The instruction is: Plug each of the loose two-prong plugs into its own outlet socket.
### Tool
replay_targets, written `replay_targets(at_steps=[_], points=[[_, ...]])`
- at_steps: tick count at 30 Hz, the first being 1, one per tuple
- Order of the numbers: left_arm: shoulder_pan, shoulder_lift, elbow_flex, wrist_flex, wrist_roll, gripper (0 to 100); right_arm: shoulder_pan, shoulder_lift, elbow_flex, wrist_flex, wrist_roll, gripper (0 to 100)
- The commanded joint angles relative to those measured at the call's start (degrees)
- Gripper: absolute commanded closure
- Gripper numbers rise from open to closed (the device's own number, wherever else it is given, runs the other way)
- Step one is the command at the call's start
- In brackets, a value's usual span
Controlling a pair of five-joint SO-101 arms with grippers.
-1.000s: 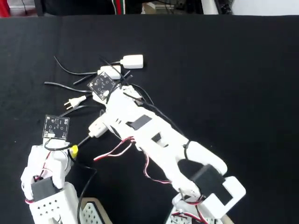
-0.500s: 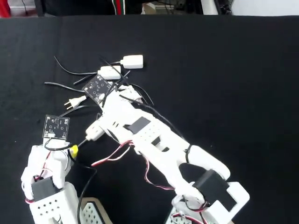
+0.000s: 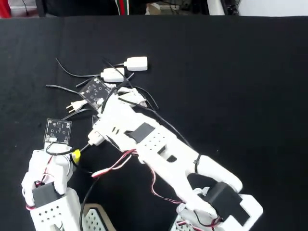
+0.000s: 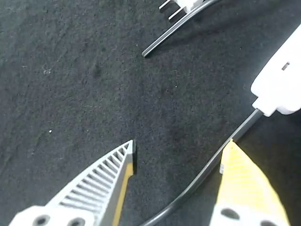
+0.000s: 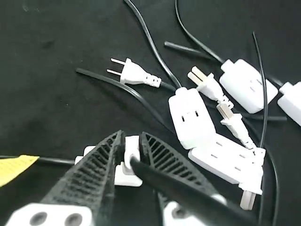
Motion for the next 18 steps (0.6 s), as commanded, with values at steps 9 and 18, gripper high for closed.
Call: replay_targets(at_steps=[9, 18], points=[[-0.2, -0.4, -0.2, 0.2, -0.6, 71, -1.9, 1.0, -1.5, 1.8, -2.7, 98.7], [-0.2, -0.4, 0.5, -0.2, -0.7, 71, -1.8, 1.0, -2.5, 6.5, -4.8, 98.7]])
